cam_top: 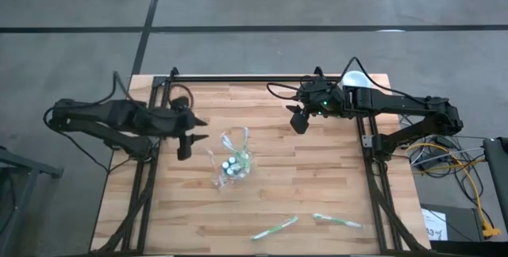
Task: Pick & Place toothbrushing station
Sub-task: Put the green toothbrush into the transparent organizer
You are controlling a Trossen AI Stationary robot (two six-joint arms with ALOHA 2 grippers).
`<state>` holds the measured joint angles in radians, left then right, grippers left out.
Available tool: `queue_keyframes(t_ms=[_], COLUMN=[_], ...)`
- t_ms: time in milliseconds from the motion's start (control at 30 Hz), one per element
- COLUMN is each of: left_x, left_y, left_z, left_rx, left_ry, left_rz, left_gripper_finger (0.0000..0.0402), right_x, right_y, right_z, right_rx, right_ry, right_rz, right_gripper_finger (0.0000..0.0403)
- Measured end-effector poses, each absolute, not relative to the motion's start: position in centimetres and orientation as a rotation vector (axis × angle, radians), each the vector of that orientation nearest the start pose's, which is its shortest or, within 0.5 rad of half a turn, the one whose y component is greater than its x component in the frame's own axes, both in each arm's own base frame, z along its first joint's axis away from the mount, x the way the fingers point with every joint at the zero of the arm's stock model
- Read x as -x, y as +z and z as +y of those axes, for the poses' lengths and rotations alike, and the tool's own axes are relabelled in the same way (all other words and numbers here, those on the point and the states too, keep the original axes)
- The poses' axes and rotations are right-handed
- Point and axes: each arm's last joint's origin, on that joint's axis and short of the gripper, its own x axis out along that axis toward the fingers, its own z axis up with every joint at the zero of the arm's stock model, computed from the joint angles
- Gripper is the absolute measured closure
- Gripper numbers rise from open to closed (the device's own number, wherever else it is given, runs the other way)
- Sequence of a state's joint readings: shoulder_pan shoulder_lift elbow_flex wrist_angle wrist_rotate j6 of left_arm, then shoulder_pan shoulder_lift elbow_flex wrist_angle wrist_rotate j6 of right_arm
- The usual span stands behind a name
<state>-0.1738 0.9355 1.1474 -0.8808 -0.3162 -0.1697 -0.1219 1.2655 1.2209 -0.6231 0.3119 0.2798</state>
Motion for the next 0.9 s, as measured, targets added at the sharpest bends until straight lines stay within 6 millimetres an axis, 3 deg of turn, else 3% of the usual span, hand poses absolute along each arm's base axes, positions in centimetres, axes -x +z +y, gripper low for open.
queue_keyframes(t_ms=[167,333,900], left_x=[-15.2,-13.5,-8.9], left_y=[38.0,37.7,31.6], left_z=[-1.8,-1.6,-1.0], left_rx=[-0.026,-0.04,-0.148], left_ry=[0.152,0.096,0.029], left_rz=[0.467,0.408,0.027], left_gripper_finger=[0.0224,0.023,0.0232], right_x=[-26.0,-26.0,-26.0], right_y=[34.5,34.5,34.5], right_z=[-4.1,-4.1,-4.1], right_rx=[-0.201,-0.201,-0.201], right_ry=[-0.508,-0.507,-0.508], right_rz=[0.606,0.606,0.606], right_gripper_finger=[0.0234,0.0234,0.0234])
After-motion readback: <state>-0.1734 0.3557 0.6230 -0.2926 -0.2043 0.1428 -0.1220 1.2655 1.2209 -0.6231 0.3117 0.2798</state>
